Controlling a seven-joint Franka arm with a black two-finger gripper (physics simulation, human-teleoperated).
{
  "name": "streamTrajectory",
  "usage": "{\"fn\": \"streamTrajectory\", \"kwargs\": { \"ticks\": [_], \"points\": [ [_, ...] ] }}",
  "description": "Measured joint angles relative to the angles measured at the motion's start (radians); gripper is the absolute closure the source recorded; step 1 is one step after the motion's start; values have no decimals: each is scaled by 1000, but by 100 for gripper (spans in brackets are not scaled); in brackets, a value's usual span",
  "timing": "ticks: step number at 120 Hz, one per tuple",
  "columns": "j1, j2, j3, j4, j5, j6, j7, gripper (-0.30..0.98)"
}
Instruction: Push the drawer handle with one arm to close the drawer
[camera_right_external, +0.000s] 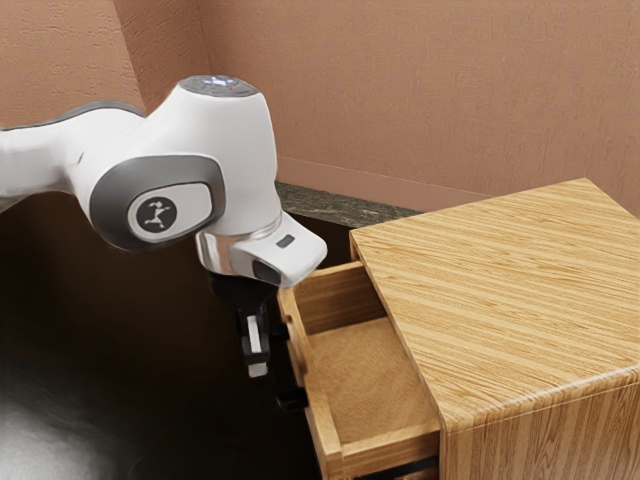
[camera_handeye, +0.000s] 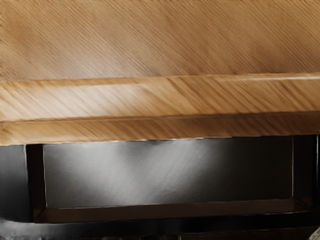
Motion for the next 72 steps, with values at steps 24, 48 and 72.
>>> {"fn": "streamTrajectory", "kwargs": {
  "ticks": [24, 48, 72],
  "points": [
    [-1, 83, 0, 62, 12, 3, -1, 78],
    [-1, 162, -1, 126, 17, 9, -3, 79],
    [-1, 237, -18, 191, 18, 27, -6, 78]
  ]
}}
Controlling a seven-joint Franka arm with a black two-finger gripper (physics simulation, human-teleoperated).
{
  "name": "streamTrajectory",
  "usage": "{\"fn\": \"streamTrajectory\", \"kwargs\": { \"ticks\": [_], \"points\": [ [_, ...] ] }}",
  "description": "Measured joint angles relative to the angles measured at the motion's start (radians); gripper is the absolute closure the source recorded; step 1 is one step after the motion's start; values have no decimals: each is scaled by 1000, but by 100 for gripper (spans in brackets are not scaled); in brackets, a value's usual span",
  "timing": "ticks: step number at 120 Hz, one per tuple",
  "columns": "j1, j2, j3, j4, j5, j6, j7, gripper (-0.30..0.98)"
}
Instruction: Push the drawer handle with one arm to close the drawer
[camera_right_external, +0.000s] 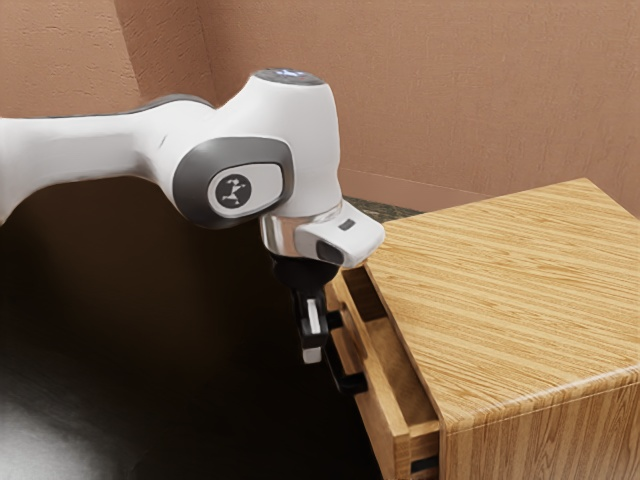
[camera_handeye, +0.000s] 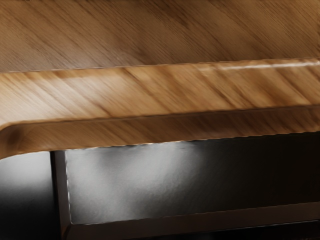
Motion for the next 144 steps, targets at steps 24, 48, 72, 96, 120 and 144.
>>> {"fn": "streamTrajectory", "kwargs": {
  "ticks": [24, 48, 72, 96, 120, 144],
  "points": [
    [-1, 52, -20, 68, 1, 14, -6, 79],
    [-6, 74, -33, 90, -1, 22, -12, 79],
    [26, -133, 16, -43, -18, -28, -23, 79],
    [129, -126, 173, 226, 98, -223, -39, 70],
    [146, 52, 302, 458, 168, -319, -62, 32],
    [162, 73, 317, 466, 181, -335, -113, 13]
  ]
}}
